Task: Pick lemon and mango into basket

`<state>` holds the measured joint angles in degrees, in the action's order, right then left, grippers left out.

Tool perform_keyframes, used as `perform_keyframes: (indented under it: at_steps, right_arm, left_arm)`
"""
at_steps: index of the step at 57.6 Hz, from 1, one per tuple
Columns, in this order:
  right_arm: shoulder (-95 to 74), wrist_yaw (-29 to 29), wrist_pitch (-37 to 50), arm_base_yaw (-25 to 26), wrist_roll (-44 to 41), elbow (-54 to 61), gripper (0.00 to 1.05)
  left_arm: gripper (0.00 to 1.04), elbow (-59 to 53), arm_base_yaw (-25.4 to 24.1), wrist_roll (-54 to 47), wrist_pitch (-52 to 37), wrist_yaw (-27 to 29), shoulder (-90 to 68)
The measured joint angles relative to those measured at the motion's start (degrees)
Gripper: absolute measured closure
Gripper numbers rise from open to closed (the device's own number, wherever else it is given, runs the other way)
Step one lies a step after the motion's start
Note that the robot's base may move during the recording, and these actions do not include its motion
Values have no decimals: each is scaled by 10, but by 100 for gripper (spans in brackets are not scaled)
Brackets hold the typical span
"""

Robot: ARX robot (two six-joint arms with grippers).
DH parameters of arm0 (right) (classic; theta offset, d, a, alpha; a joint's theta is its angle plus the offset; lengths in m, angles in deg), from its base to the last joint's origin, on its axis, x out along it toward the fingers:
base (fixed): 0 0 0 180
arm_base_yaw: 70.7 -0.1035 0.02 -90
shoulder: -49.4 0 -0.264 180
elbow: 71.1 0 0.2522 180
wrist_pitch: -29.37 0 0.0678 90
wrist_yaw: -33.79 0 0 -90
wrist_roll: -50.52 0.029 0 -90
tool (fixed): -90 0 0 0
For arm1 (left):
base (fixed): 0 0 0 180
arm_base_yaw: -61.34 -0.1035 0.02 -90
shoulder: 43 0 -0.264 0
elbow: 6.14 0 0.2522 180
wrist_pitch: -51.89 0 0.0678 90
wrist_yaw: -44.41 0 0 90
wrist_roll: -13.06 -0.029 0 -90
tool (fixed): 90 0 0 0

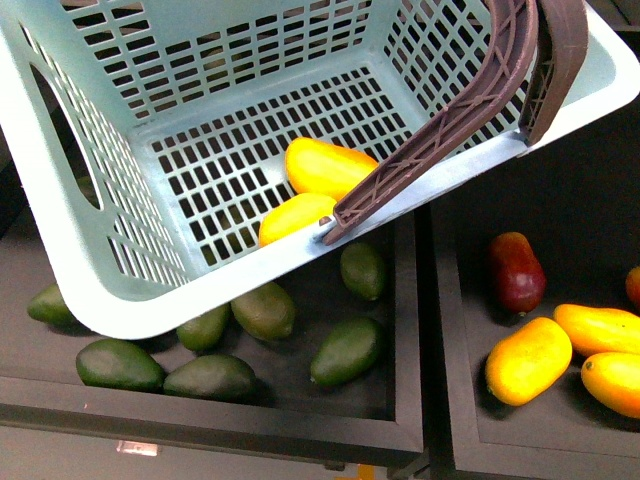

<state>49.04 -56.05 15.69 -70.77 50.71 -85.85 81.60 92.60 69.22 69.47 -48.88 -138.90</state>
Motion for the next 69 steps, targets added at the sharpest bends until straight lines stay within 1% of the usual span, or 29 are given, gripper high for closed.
perform_keyframes:
  at_steps: [5,12,34,49,63,69]
  right_arm:
    - [0,1,0,0,0,0,9]
    - [0,0,0,0,0,0,9]
    - [1,0,-2,0,0,0,9]
    - [2,-1,-2,0,0,0,9]
    - [2,-2,-2,0,0,0,9]
    - [2,-5,-2,1,0,0,9]
  left_arm:
    - [86,0,4,-2,0,-1,0]
    - [86,0,8,6,0,-17,0]
    - [86,0,0,-1,0,5,0]
    - [86,0,1,-1,-1,-7,0]
    - [86,0,1,-3,-1,1,0]
    - [86,0,-8,-2,0,3,0]
